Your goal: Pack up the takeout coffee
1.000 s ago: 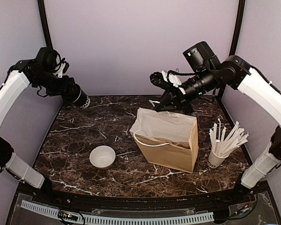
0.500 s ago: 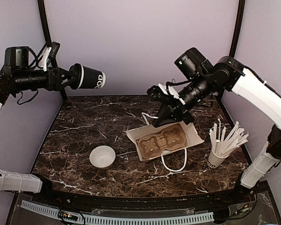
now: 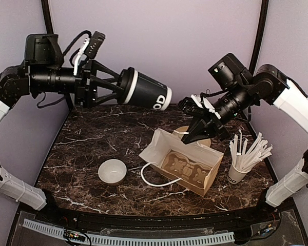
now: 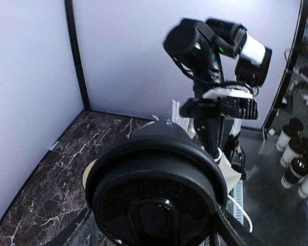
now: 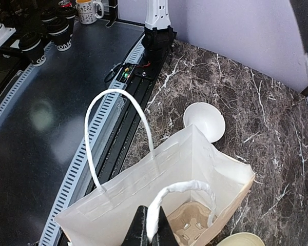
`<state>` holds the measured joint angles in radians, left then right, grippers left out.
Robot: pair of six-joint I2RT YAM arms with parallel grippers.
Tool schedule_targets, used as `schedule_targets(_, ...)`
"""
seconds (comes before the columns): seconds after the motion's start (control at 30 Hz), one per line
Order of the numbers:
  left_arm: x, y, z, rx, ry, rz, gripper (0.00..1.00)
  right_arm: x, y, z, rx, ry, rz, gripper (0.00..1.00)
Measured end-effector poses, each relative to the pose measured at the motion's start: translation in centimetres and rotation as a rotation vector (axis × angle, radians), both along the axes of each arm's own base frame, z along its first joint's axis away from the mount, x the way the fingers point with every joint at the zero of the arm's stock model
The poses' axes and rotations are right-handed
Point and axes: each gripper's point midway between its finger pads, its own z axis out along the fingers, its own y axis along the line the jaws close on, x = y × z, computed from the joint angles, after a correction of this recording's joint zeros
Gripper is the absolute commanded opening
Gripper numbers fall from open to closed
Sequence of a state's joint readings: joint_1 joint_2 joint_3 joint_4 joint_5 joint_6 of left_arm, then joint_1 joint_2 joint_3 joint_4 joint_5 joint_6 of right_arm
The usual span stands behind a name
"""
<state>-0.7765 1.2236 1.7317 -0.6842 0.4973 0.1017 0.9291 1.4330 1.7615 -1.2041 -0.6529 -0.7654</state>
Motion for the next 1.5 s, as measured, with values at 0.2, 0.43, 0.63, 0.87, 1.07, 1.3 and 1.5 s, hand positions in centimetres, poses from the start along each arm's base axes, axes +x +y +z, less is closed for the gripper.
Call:
schedule_targets(0.2,-4.2,-5.3,-4.8,0.223,-0.106,-0.17,0.51,0.8,-0.1,-0.6,-0.023,-0.006,-0.029,0.0)
schedule_targets(0.43,-4.1,-4.9,-6.5,0.294,-0.191,-0.147,0.49,2.1,0.1,-1.2,-0.052,-0.027,-0.069,0.0)
schedule_targets(0.63,-3.8,-3.6,-6.6,0.3,-0.219,-0.101,0.49,3.8,0.0,-1.4,-0.064,-0.071,-0.145,0.0)
schedule_targets(0.87,-3.1,-3.2,-6.7,0.321,-0.229,-0.058,0.48,5.8,-1.1,-1.8,-0.082,-0.143,-0.242,0.0)
schedule_targets(1.07,-2.6,-4.4,-6.2,0.345,-0.236,-0.071,0.47,6.9,-0.3,-0.4,-0.044,-0.19,-0.252,0.0)
schedule_targets(1.3,-3.4,-6.4,-8.4,0.428,-0.229,-0.131,0.47,7.7,1.6,3.7,0.067,-0.246,-0.225,0.0)
schedule_targets(1.5,-4.3,-6.6,-9.2,0.49,-0.295,-0.129,0.47,5.8,2.3,4.5,0.119,-0.195,-0.133,0.0)
